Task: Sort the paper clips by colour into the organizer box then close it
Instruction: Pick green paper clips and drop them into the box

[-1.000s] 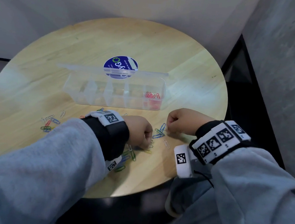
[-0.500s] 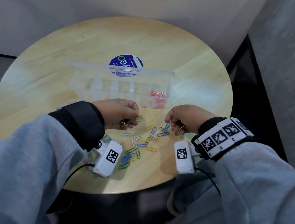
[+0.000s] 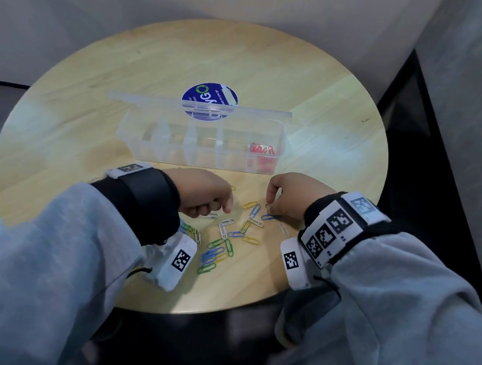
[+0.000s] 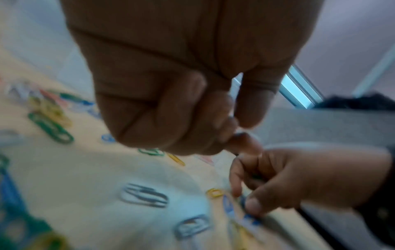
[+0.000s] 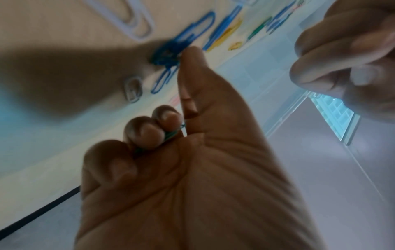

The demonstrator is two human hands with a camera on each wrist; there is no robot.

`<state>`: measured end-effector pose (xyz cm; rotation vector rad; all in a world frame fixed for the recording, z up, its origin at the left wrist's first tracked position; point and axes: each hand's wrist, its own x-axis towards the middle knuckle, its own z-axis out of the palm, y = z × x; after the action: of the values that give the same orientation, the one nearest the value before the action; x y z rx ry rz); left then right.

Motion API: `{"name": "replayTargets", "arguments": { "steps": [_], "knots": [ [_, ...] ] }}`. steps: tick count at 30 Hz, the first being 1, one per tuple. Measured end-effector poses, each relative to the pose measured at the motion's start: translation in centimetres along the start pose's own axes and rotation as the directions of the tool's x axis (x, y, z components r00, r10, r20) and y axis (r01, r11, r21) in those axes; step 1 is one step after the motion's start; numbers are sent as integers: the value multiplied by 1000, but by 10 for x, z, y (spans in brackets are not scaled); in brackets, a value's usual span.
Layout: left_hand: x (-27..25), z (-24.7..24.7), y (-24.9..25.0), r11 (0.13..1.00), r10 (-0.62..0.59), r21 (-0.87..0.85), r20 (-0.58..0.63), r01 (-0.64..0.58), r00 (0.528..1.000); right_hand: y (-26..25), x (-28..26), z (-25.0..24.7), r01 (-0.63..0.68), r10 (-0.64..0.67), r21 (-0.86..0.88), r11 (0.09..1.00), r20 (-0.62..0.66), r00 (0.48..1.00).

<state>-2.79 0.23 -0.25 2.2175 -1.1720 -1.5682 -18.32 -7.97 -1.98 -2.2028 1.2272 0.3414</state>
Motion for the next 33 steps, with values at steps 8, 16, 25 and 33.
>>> {"name": "replayTargets", "arguments": {
  "steps": [8, 16, 25, 33],
  "knots": [
    [-7, 10, -1, 775, 87, 631, -148, 26, 985, -3, 3, 6, -48, 48, -8, 999, 24, 999],
    [-4, 23, -4, 757, 25, 651, -126, 63, 992, 1, -3, -4, -20, -8, 302, 953, 90, 996],
    [1, 27, -11, 742, 34, 667, -129, 62, 991, -9, -15, 5, -28, -112, 597, 802, 196, 974],
    [-6, 24, -16, 772, 82, 635, -158, 38, 984, -19, -30, 12, -177, 0, 740, 649, 233, 973]
  ]
}}
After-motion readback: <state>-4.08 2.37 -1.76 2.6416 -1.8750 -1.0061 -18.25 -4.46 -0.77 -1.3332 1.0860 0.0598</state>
